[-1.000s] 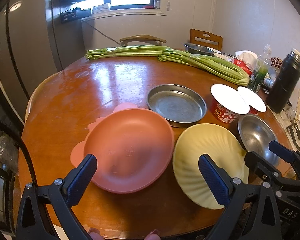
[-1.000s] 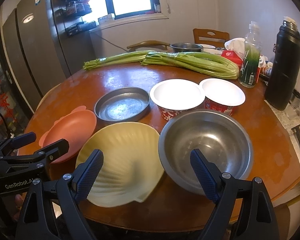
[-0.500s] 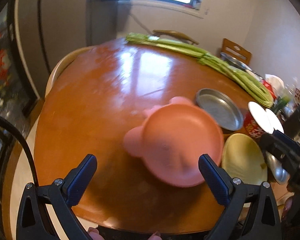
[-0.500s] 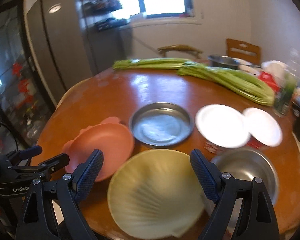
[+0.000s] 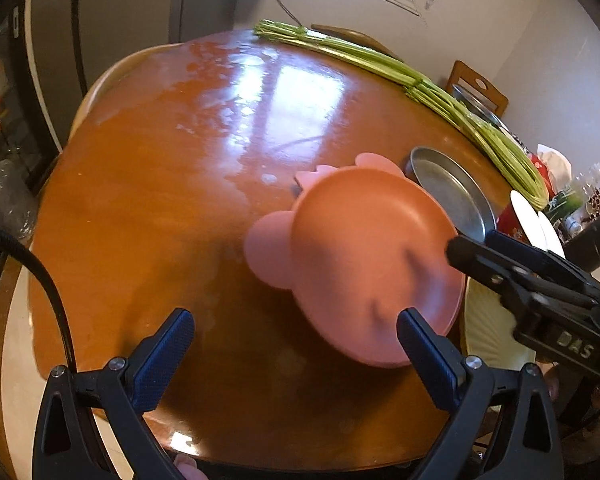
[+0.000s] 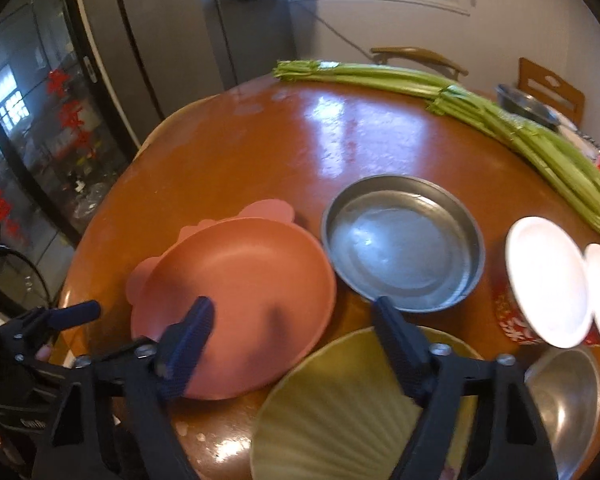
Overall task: Organize plates and bowls
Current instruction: 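Grasp the pink bear-eared plate rim with the left gripper and lift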
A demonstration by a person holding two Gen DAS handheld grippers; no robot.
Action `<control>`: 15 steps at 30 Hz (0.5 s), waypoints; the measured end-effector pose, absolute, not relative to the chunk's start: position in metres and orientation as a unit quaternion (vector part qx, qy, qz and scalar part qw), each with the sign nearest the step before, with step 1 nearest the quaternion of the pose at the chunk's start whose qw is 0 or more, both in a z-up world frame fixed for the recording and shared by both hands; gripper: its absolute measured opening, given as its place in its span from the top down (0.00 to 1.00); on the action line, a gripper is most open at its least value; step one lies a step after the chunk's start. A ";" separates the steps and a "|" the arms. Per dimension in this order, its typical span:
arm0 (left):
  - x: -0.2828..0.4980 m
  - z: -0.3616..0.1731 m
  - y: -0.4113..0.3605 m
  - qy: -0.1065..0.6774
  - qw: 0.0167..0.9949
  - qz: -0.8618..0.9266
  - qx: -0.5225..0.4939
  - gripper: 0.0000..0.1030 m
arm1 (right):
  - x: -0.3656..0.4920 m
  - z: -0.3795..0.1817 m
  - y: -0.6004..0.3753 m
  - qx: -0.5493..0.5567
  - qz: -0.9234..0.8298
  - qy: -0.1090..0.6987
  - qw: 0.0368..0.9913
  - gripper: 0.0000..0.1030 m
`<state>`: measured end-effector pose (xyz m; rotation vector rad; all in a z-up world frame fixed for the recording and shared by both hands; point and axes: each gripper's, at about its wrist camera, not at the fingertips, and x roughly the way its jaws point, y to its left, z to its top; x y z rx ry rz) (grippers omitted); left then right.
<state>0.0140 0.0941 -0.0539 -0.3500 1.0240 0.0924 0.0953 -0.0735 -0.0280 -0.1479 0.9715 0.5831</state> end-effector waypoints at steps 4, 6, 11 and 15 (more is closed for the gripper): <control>0.020 -0.056 0.090 0.493 0.854 0.037 -0.165 0.03 | 0.103 -0.037 -0.068 -0.077 0.272 0.468 0.837 0.37; 0.024 -0.058 0.088 0.496 0.852 0.035 -0.165 0.06 | 0.106 -0.041 -0.067 -0.072 0.276 0.474 0.833 0.41; 0.032 -0.061 0.085 0.499 0.851 0.031 -0.159 0.19 | 0.111 -0.048 -0.063 -0.080 0.275 0.480 0.829 0.52; 0.038 -0.060 0.083 0.496 0.854 0.022 -0.156 0.31 | 0.112 -0.047 -0.064 -0.076 0.281 0.477 0.829 0.58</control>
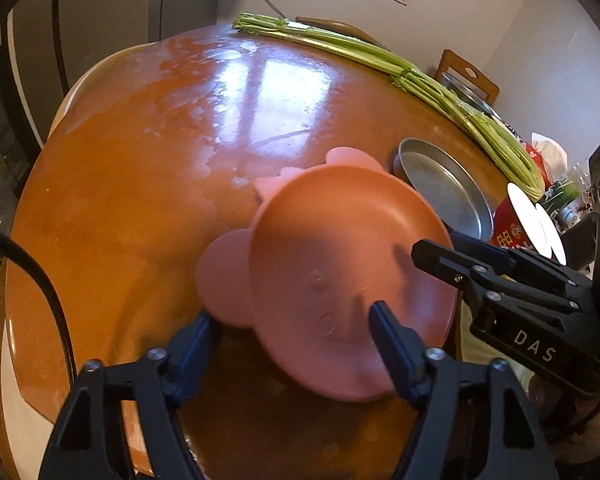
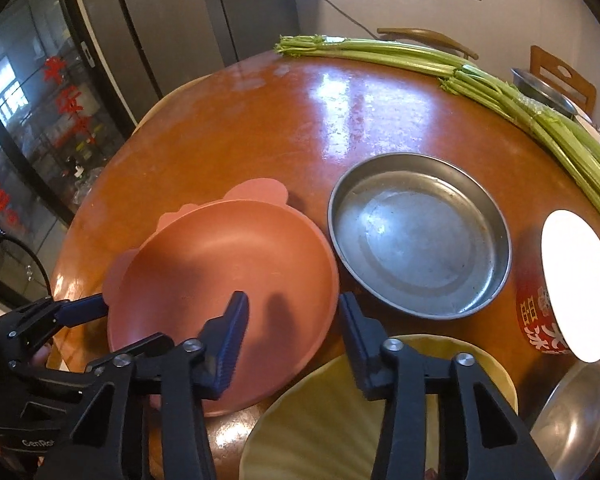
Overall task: Organize plates and bowls
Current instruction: 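Grasp the pink bear-eared plate rim with the left gripper and lift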
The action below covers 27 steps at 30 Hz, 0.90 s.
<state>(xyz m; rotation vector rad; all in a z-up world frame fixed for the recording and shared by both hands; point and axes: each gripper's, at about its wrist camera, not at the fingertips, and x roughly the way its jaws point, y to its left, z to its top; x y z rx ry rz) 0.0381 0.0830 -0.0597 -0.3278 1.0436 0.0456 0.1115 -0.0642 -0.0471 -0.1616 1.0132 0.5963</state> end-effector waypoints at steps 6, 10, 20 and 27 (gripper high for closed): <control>0.041 -0.057 0.085 0.491 0.859 0.021 -0.146 0.36 | 0.107 -0.046 -0.056 -0.081 0.292 0.477 0.825 0.61; 0.040 -0.054 0.093 0.486 0.862 0.028 -0.144 0.36 | 0.105 -0.044 -0.050 -0.082 0.297 0.474 0.825 0.61; 0.048 -0.044 0.112 0.467 0.875 0.043 -0.121 0.36 | 0.107 -0.035 -0.028 -0.093 0.299 0.457 0.832 0.64; 0.067 -0.049 0.125 0.470 0.874 0.052 -0.108 0.38 | 0.112 -0.030 -0.010 -0.103 0.308 0.443 0.836 0.65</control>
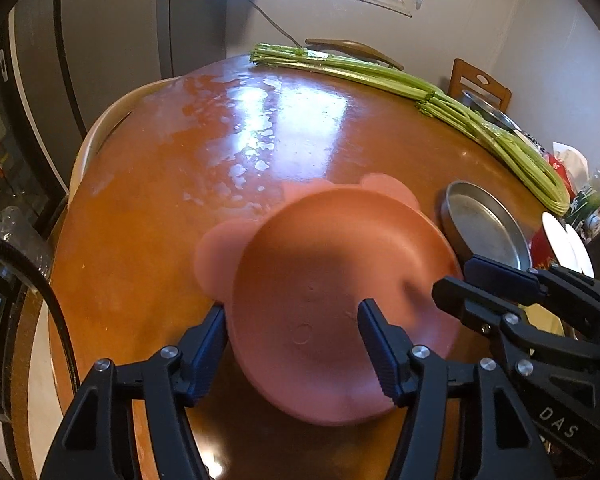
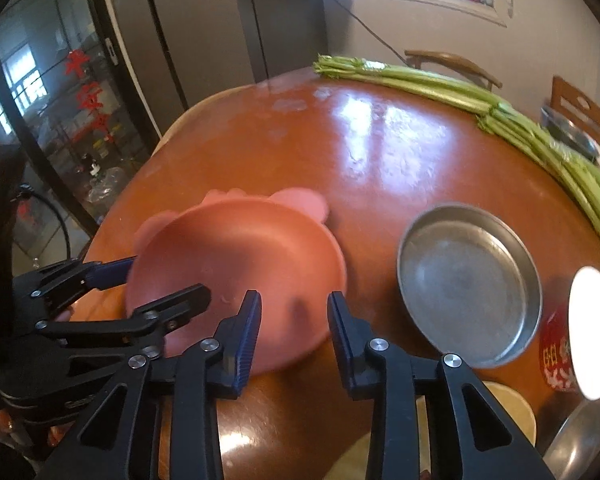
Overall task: Organize plates and bowls
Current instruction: 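Grasp the pink bear-eared plate rim with the left gripper and lift, then carry the pink plate away from the yellow plate and release it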
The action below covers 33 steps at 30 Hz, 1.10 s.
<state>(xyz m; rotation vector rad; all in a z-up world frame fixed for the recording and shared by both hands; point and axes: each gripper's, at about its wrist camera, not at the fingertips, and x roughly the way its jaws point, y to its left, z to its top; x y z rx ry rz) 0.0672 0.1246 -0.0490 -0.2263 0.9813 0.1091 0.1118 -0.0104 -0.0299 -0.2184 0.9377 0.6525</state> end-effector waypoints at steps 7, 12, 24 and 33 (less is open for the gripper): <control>0.085 -0.057 0.137 0.478 0.869 0.058 -0.111 0.38 | 0.125 -0.034 -0.015 -0.091 0.276 0.450 0.844 0.65; 0.088 -0.057 0.140 0.478 0.869 0.056 -0.114 0.38 | 0.132 -0.042 -0.028 -0.084 0.249 0.470 0.843 0.65; 0.111 -0.059 0.140 0.479 0.869 0.047 -0.113 0.38 | 0.135 -0.052 -0.004 -0.102 0.272 0.474 0.831 0.63; 0.128 -0.061 0.141 0.481 0.870 0.052 -0.097 0.38 | 0.145 -0.058 0.002 -0.106 0.268 0.478 0.829 0.63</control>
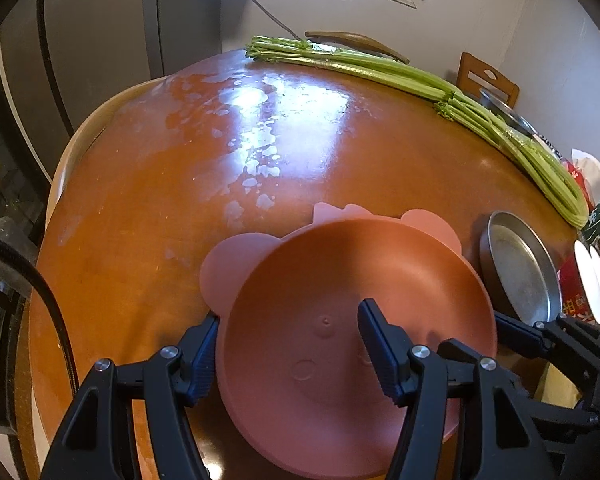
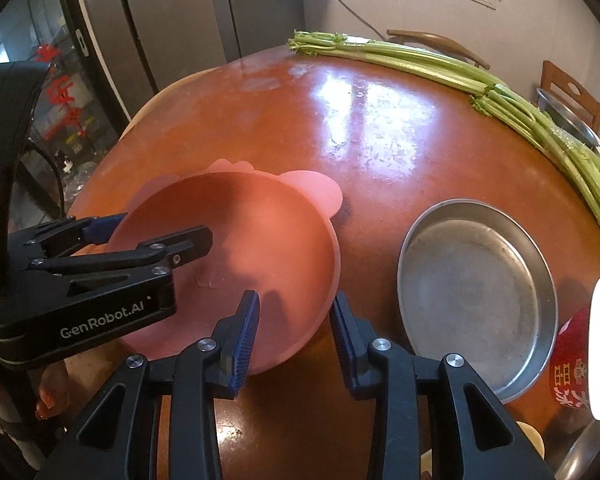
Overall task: Organize plates and bowls
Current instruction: 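Carry the pink plate away from the yellow plate and release it, then grasp the rim of the pale yellow shell-shaped plate with the left gripper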
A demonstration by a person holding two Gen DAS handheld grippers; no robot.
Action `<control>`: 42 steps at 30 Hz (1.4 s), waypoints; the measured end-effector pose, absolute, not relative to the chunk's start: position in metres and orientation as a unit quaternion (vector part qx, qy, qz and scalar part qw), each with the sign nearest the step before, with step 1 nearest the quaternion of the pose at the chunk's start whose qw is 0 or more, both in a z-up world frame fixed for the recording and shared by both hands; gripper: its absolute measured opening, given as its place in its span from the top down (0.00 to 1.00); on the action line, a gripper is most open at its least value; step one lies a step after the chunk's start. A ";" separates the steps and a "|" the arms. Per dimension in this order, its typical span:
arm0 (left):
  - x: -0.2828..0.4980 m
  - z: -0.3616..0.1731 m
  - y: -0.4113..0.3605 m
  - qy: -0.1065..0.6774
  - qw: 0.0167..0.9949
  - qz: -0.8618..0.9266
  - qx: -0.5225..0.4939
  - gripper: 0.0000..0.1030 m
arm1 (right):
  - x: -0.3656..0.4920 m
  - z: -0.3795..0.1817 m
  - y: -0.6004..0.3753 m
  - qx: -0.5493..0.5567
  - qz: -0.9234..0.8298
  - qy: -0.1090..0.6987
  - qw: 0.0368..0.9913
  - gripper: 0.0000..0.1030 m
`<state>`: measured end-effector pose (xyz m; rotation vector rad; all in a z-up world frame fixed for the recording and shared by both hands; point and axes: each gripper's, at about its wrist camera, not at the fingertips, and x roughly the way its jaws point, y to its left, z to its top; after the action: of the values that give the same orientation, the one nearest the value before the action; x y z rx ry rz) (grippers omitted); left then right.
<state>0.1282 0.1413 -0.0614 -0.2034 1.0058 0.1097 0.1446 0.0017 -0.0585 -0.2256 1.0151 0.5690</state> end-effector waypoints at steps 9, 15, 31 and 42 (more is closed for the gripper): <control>0.113 -0.046 0.159 0.454 0.879 0.099 -0.107 0.36 | 0.141 -0.043 -0.020 -0.073 0.263 0.467 0.841 0.62; 0.091 -0.022 0.156 0.428 0.891 0.101 -0.115 0.36 | 0.129 -0.024 -0.036 -0.061 0.269 0.449 0.850 0.61; 0.063 -0.002 0.078 0.430 0.897 0.039 -0.091 0.34 | 0.090 0.007 -0.097 -0.042 0.261 0.416 0.870 0.56; 0.041 -0.022 0.015 0.465 0.881 -0.029 -0.084 0.34 | 0.076 -0.006 -0.141 -0.032 0.250 0.432 0.866 0.56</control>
<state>0.0406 0.0149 -0.0220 -0.1755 0.9678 -0.0597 0.0763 -0.1413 -0.0056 -0.0677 0.9049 0.5241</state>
